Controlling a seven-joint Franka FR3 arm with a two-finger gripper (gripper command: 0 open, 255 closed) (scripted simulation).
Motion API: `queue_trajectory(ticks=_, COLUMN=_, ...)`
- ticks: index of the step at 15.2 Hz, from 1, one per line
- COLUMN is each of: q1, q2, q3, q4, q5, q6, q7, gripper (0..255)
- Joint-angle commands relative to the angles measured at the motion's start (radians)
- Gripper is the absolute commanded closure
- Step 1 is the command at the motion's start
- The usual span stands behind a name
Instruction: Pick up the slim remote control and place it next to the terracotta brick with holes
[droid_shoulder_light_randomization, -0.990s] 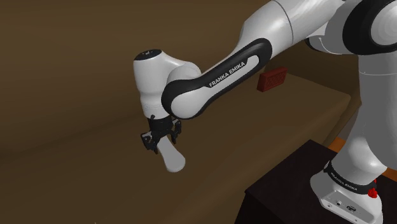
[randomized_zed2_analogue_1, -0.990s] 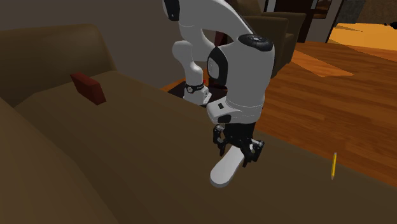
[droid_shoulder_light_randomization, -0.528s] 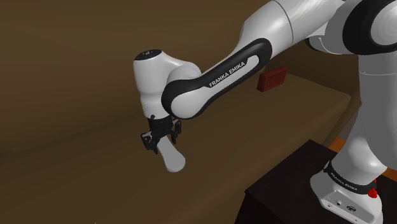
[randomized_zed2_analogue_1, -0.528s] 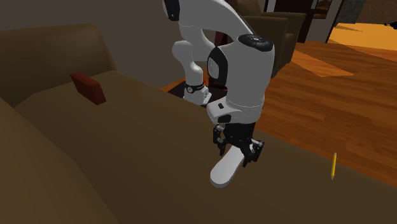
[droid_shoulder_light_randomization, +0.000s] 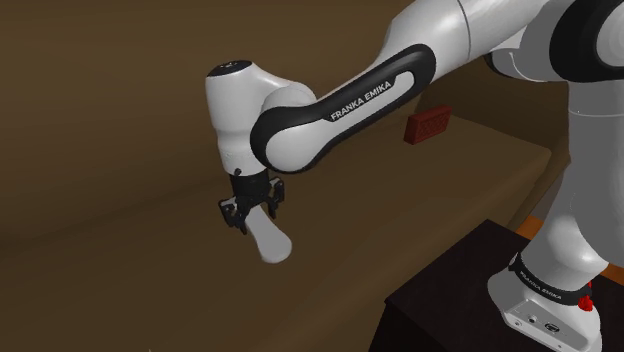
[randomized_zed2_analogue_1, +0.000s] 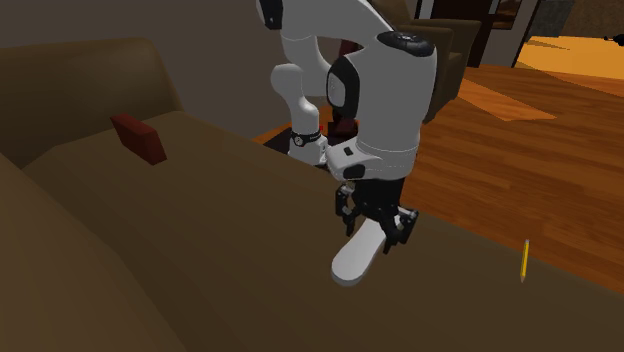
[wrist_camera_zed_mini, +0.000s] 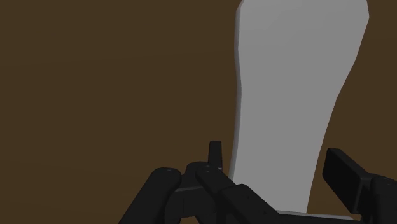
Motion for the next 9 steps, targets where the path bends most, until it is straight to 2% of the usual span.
queue_trajectory(ticks=1, q1=-0.001, q2=-0.011, q3=0.004, q4=0.013, q5=0.006, q6=-0.022, q7=-0.004, gripper=255)
queue_trajectory(ticks=9, q1=-0.004, q2=-0.046, q3=0.015, q4=0.071, q5=0.028, q6=-0.112, q7=-0.019, gripper=255)
